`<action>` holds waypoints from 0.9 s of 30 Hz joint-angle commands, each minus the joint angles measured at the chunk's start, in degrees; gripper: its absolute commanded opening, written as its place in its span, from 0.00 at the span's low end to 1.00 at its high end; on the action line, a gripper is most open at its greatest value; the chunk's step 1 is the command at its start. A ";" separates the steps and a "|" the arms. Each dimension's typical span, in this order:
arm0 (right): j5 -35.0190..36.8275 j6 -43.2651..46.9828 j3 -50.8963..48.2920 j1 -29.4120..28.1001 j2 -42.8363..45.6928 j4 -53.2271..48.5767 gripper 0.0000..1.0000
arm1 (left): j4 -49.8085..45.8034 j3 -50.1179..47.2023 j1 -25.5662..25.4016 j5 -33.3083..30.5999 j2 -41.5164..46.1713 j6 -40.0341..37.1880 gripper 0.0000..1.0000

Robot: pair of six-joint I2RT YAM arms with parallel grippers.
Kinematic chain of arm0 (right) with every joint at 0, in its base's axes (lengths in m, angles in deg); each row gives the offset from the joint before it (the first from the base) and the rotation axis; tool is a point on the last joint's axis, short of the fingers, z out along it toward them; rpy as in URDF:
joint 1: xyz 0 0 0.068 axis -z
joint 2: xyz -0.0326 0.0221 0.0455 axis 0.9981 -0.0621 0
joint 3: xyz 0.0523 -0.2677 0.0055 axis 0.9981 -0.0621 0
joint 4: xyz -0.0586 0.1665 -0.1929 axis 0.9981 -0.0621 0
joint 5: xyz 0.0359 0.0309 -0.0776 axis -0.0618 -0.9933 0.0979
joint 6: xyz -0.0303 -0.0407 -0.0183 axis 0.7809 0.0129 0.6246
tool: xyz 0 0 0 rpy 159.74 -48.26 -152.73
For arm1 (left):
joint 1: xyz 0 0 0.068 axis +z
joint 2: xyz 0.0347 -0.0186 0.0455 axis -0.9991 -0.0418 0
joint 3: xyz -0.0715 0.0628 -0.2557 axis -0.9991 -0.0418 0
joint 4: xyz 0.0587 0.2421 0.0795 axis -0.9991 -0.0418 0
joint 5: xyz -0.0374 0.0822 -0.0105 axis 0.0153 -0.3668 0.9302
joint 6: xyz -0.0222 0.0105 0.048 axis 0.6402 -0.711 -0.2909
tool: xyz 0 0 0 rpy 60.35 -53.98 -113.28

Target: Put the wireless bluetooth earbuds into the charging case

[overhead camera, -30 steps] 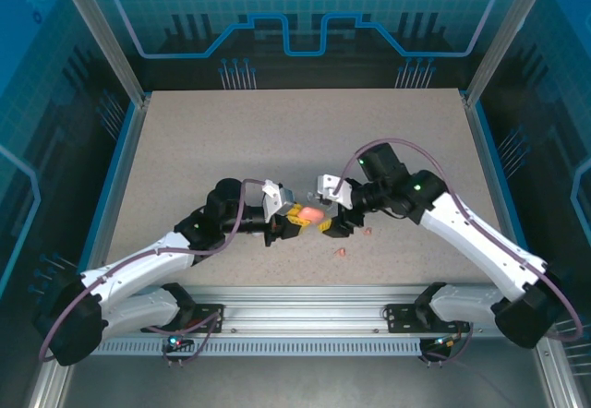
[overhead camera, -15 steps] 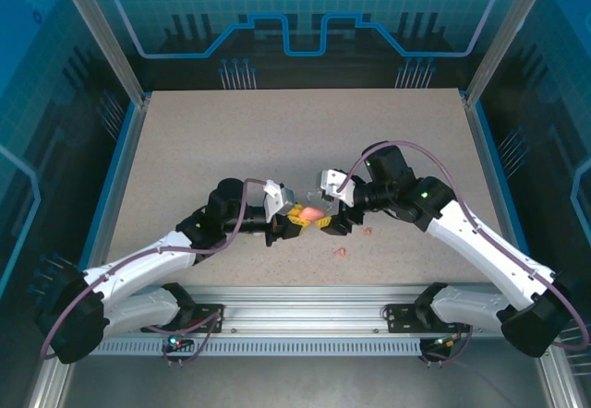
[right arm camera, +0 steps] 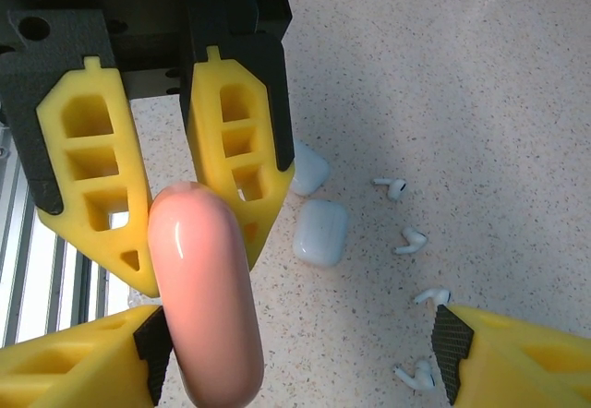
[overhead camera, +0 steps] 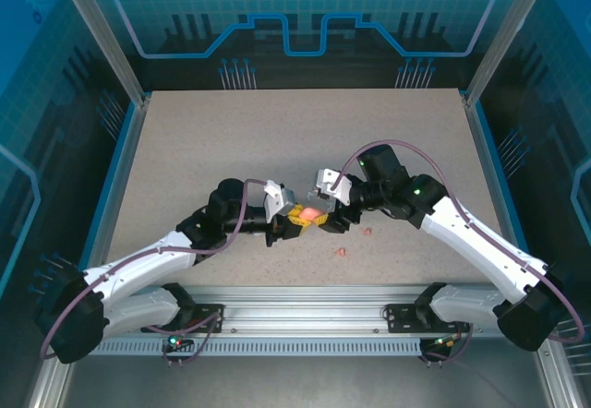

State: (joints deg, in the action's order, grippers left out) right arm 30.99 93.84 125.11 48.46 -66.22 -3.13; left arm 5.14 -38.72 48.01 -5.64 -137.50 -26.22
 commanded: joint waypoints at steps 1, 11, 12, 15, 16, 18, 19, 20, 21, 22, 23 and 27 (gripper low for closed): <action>2.27 -1.13 1.91 0.64 0.79 -0.22 0.77 | 1.23 1.28 -0.62 1.48 -0.19 -0.05 0.14; 4.86 -3.06 2.45 2.33 1.94 0.31 0.77 | 1.15 1.31 -0.75 1.54 -0.26 -0.34 0.14; 4.90 -3.14 2.41 2.51 2.03 0.31 0.77 | 1.12 1.31 -0.78 1.55 -0.29 -0.43 0.14; 4.50 -3.16 2.45 2.81 2.17 0.09 0.77 | 0.96 1.31 -0.83 1.49 -0.29 -0.44 0.14; 4.11 -3.03 2.54 2.84 2.20 -0.12 0.77 | 0.98 1.31 -0.78 1.47 -0.22 -0.45 0.14; 3.88 -2.89 2.52 2.91 2.38 -0.30 0.77 | 0.91 1.31 -0.79 1.46 -0.13 -0.45 0.14; 3.92 -2.90 2.46 2.99 2.38 -0.50 0.77 | 1.06 1.31 -0.84 1.50 -0.15 -0.44 0.14; 4.09 -2.81 2.45 3.15 2.55 -0.57 0.77 | 0.97 1.31 -0.85 1.54 -0.11 -0.45 0.14; 4.14 -2.89 2.37 3.32 2.69 -0.61 0.78 | 0.90 1.31 -0.90 1.46 -0.04 -0.45 0.14; 3.98 -3.07 2.30 3.52 2.94 -0.70 0.78 | 0.96 1.31 -0.87 1.42 -0.09 -0.45 0.14; 3.52 -3.20 2.12 3.73 3.36 -0.66 0.78 | 0.89 1.31 -0.88 1.16 0.01 -0.44 0.14; 3.39 -5.75 0.93 4.70 6.22 0.09 0.81 | 1.14 0.72 -0.90 -0.34 0.33 -0.49 0.14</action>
State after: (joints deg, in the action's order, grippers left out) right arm 34.66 90.65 125.92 52.11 -62.98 -3.37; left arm 5.10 -38.72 47.62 -6.04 -137.53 -26.26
